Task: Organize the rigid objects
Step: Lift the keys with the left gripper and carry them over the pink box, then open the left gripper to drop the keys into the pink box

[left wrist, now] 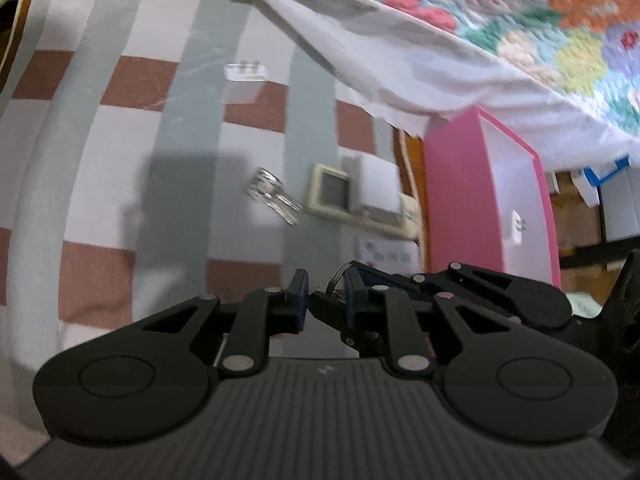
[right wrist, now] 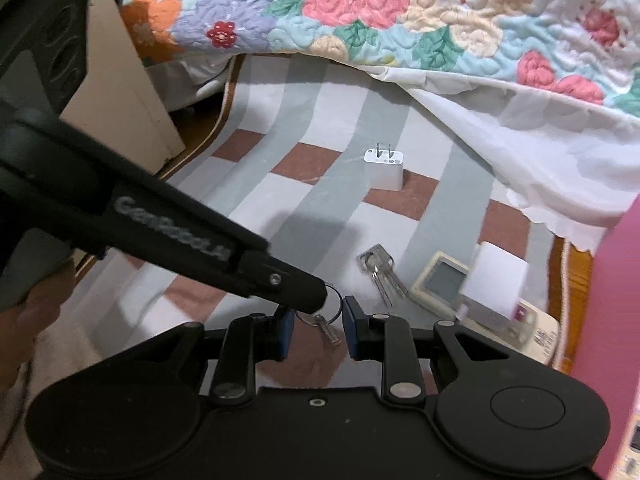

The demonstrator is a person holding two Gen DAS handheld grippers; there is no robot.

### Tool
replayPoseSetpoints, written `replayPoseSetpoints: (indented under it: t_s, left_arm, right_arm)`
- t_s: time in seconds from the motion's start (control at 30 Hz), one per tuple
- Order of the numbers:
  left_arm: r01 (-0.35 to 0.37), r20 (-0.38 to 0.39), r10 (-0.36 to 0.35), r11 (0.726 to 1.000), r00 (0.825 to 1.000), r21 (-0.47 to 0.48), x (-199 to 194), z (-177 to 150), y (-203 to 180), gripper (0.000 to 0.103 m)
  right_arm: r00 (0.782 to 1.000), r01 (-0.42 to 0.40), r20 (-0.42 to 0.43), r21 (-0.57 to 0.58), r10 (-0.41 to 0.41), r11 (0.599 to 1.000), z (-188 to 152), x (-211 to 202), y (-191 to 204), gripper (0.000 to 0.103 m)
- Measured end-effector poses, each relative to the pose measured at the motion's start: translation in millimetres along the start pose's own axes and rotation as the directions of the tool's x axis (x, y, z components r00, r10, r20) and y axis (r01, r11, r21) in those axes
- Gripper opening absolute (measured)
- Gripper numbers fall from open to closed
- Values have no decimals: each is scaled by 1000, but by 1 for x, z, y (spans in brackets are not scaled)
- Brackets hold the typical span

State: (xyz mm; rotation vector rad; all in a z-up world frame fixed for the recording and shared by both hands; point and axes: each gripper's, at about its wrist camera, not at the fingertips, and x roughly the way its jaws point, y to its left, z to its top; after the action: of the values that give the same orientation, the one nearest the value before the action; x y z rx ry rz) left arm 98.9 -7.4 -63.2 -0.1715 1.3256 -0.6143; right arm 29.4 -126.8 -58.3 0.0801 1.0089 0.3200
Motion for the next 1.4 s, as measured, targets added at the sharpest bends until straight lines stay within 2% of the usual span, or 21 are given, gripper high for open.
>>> replayPoseSetpoints:
  t_s: [0.17,0.43,0.73,0.93,1.07,1.23,1.4]
  left_arm:
    - [-12,16,11,994,1000,105,-23,-11,-51,19]
    - [-31,72,11,959,997,282,-53,-27,-138,22]
    - [-22,105,-24,912,994,410,-44,-32,-214,22]
    - [60,62,-93,914,994,402,-10,-19,-227,24]
    - [102,24,-120,924,993,368,16,-13,-224,26]
    - [106,19,-118,947,993,302,32,-9,-207,28]
    - [102,35,-114,962,993,254,30,-5,-188,29]
  right_arm:
    - [1000,18,13,-28,-17,999,-3,-45,-3,30]
    - [993,82,87,-69,-75,994,-16,-120,-20,30]
    - [971,156,184,-12,-151,988,-34,-176,-58,30]
    - [960,198,189,48,-204,979,-43,-182,-94,30]
    - [962,213,152,115,-229,970,-50,-171,-123,30]
    - [964,231,85,197,-251,953,-61,-149,-152,30]
    - [976,193,44,279,-213,941,-68,-127,-173,31]
